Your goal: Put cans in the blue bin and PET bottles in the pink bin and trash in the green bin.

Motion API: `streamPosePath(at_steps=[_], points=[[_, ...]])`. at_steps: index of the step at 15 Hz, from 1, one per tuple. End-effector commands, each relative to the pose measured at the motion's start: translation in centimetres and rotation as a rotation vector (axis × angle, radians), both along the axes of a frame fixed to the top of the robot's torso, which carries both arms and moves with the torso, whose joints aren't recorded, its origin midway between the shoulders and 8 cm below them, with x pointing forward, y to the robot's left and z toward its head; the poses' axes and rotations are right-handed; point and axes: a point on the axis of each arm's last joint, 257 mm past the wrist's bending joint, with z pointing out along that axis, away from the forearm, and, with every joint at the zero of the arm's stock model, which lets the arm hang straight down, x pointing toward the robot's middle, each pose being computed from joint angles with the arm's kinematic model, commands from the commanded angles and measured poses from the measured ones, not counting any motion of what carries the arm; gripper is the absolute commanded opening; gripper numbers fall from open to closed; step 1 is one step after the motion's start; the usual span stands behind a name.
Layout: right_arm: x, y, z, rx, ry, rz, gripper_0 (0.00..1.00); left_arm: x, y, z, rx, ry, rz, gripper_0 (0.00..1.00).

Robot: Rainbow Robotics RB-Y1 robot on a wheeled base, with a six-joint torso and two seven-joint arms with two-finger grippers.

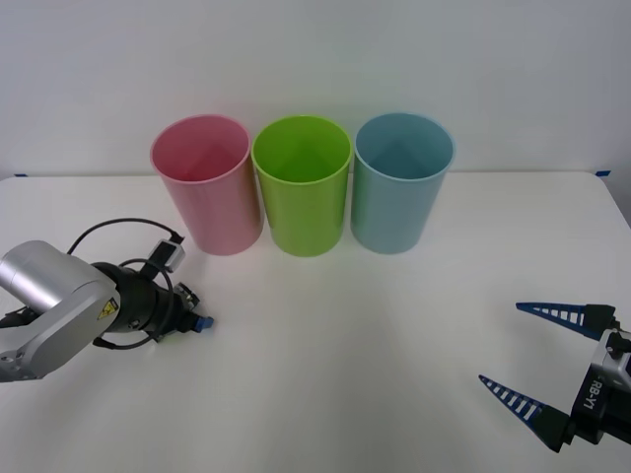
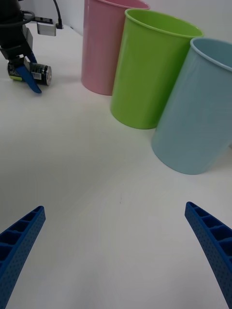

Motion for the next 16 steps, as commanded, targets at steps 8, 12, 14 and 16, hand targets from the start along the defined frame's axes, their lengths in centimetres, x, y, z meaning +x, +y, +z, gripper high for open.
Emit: streamPosePath(at_steps=[8, 12, 14, 16], points=[[0.0, 0.0, 0.0, 0.000, 0.000, 0.000, 1.00, 0.7, 0.2, 0.6, 0.012, -0.022, -0.008, 0.00], [0.0, 0.0, 0.0, 0.000, 0.000, 0.000, 1.00, 1.2, 0.0, 1.0, 0.006, -0.050, -0.028, 0.00], [0.0, 0.0, 0.0, 0.000, 0.000, 0.000, 1.00, 1.6, -0.3, 1.1, 0.011, -0.095, -0.083, 0.00], [0.0, 0.0, 0.0, 0.000, 0.000, 0.000, 1.00, 1.4, -0.7, 1.7, -0.014, -0.132, -0.150, 0.00]])
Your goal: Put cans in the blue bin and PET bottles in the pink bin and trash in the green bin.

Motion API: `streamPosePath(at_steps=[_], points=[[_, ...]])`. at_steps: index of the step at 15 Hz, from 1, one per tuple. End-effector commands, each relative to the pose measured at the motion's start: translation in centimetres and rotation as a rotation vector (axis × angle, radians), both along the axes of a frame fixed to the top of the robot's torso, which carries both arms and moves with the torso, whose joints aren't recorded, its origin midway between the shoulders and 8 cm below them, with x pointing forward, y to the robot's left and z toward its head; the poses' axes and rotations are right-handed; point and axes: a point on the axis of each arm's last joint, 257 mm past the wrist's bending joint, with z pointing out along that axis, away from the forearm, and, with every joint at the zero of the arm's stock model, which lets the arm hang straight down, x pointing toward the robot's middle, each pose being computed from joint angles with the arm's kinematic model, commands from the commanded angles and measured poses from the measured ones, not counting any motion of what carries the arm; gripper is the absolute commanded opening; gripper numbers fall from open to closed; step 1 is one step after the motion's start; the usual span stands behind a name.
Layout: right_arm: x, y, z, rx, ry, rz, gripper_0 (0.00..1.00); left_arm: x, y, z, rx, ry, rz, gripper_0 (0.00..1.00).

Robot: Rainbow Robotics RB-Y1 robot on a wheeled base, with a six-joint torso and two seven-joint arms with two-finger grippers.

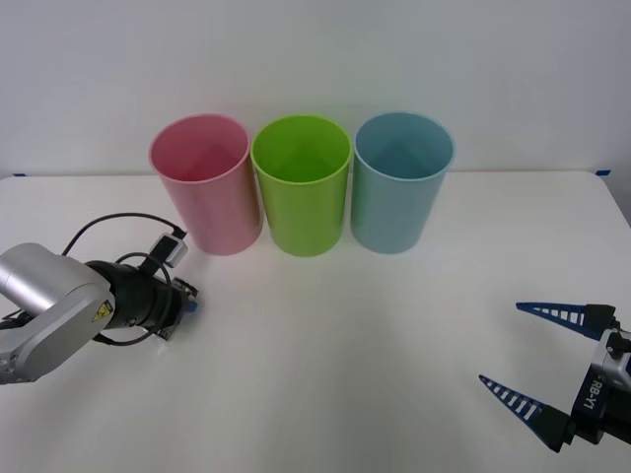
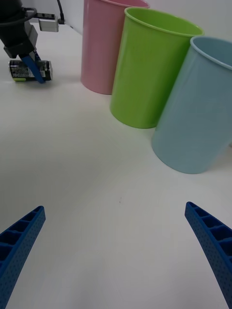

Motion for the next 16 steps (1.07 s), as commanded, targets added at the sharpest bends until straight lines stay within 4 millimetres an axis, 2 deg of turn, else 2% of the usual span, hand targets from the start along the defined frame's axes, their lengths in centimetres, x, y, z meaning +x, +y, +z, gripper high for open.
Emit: streamPosePath(at_steps=[1, 4, 10, 12, 15, 16], points=[[0.0, 0.0, 0.0, 0.000, 0.000, 0.000, 1.00, -0.6, -0.7, 1.0, -0.038, -0.050, -0.091, 0.00], [0.0, 0.0, 0.0, 0.000, 0.000, 0.000, 1.00, -1.2, -1.2, 2.1, -0.083, -0.126, -0.167, 0.00], [0.0, 0.0, 0.0, 0.000, 0.000, 0.000, 1.00, -4.4, -0.9, 5.1, -0.179, -0.195, -0.230, 0.00], [0.0, 0.0, 0.0, 0.000, 0.000, 0.000, 1.00, -5.6, -1.0, 5.3, -0.216, -0.194, -0.237, 0.00], [0.0, 0.0, 0.0, 0.000, 0.000, 0.000, 1.00, -7.0, -2.6, 6.5, -0.301, -0.234, -0.276, 0.00], [0.0, 0.0, 0.0, 0.000, 0.000, 0.000, 1.00, -7.4, -3.6, 7.6, -0.333, -0.266, -0.310, 0.00]])
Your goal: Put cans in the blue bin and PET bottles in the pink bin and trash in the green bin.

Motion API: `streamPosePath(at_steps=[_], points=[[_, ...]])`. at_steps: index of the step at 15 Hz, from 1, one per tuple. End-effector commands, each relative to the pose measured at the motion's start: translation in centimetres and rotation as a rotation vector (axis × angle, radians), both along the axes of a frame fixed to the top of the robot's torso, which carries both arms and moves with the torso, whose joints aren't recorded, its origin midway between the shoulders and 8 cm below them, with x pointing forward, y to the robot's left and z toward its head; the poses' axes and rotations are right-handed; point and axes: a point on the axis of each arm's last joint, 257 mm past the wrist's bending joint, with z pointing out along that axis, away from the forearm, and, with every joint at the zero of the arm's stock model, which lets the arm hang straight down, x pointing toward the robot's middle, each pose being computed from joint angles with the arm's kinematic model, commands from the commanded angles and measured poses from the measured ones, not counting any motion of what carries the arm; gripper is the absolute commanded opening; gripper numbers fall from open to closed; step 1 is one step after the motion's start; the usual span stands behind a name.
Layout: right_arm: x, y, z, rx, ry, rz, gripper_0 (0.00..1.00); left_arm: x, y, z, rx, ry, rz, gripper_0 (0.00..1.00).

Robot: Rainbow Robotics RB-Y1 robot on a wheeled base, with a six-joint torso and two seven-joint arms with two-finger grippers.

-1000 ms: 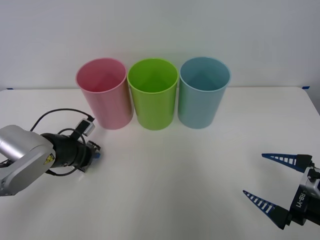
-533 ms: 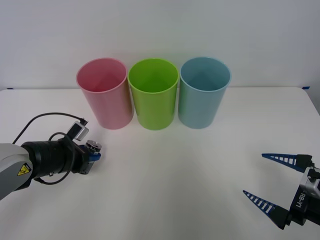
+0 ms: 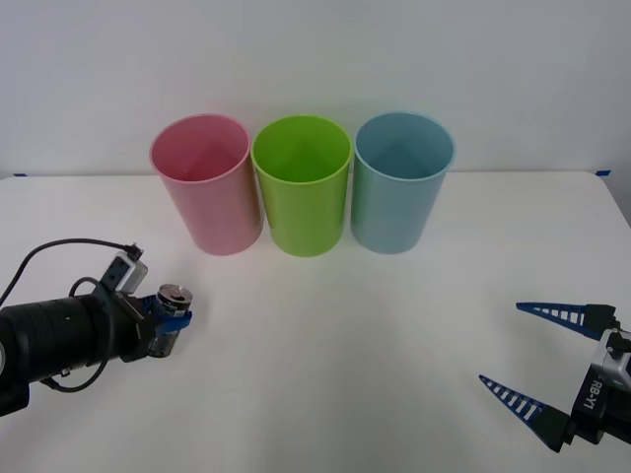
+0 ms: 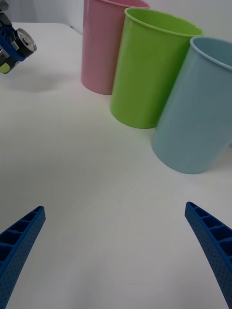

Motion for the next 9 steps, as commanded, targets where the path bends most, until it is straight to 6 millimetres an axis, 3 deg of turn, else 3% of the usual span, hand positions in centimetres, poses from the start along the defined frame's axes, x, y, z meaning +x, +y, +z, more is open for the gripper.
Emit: streamPosePath(at_steps=[1, 9], points=[[0.0, 0.0, 0.0, 0.000, 0.000, 0.000, 1.00, -1.1, -2.6, 2.9, -0.098, -0.072, -0.076, 0.00], [0.0, 0.0, 0.0, 0.000, 0.000, 0.000, 1.00, -3.1, -7.3, 13.4, -0.373, -0.255, -0.271, 0.00]])
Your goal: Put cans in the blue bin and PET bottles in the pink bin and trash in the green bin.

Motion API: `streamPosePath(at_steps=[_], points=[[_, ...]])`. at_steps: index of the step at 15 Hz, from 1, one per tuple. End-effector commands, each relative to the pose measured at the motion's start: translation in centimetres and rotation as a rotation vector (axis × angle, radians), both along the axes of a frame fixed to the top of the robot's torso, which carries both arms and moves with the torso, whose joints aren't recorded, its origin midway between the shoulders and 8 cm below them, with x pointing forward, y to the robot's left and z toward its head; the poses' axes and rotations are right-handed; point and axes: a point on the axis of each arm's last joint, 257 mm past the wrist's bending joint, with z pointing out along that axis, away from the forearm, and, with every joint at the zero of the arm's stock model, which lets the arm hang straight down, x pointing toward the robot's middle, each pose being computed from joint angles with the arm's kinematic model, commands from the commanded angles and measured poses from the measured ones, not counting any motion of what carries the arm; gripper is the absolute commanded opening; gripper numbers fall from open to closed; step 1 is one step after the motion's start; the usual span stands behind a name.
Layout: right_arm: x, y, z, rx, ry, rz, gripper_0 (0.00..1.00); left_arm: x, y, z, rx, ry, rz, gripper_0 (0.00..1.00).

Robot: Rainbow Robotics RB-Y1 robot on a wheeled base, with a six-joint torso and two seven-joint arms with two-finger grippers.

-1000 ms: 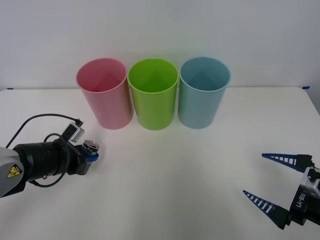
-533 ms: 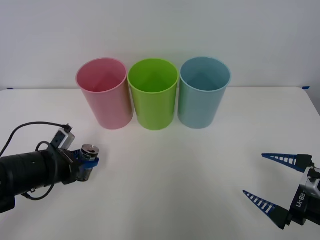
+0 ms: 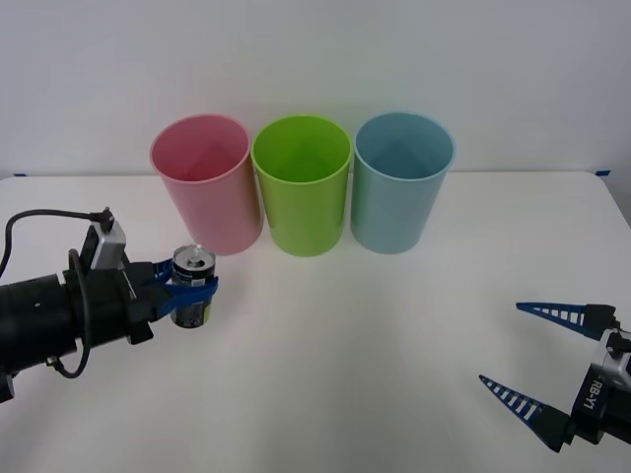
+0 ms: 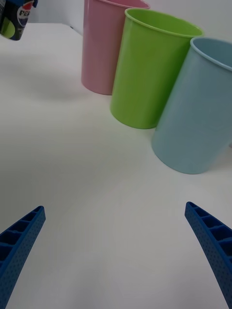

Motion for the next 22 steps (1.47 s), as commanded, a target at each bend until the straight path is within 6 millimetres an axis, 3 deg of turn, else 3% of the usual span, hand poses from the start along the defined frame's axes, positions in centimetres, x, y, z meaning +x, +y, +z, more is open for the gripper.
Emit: streamPosePath(at_steps=[1, 6, 9, 11, 18, 22], points=[[0.0, 0.0, 0.0, 0.000, 0.000, 0.000, 1.00, -0.8, -1.1, 3.5, -0.116, -0.027, -0.046, 0.00], [0.0, 0.0, 0.0, 0.000, 0.000, 0.000, 1.00, -1.6, -2.3, 9.5, -0.284, -0.129, -0.092, 0.00], [0.0, 0.0, 0.0, 0.000, 0.000, 0.000, 1.00, -0.2, -2.9, 13.4, -0.314, -0.218, -0.038, 0.00], [0.0, 0.0, 0.0, 0.000, 0.000, 0.000, 1.00, 1.5, -4.2, 15.5, -0.311, -0.258, -0.001, 0.00], [0.0, 0.0, 0.0, 0.000, 0.000, 0.000, 1.00, 9.9, -10.1, 17.0, -0.232, -0.252, 0.079, 0.00], [0.0, 0.0, 0.0, 0.000, 0.000, 0.000, 1.00, 13.1, -13.5, 19.0, -0.263, -0.244, 0.073, 0.00]])
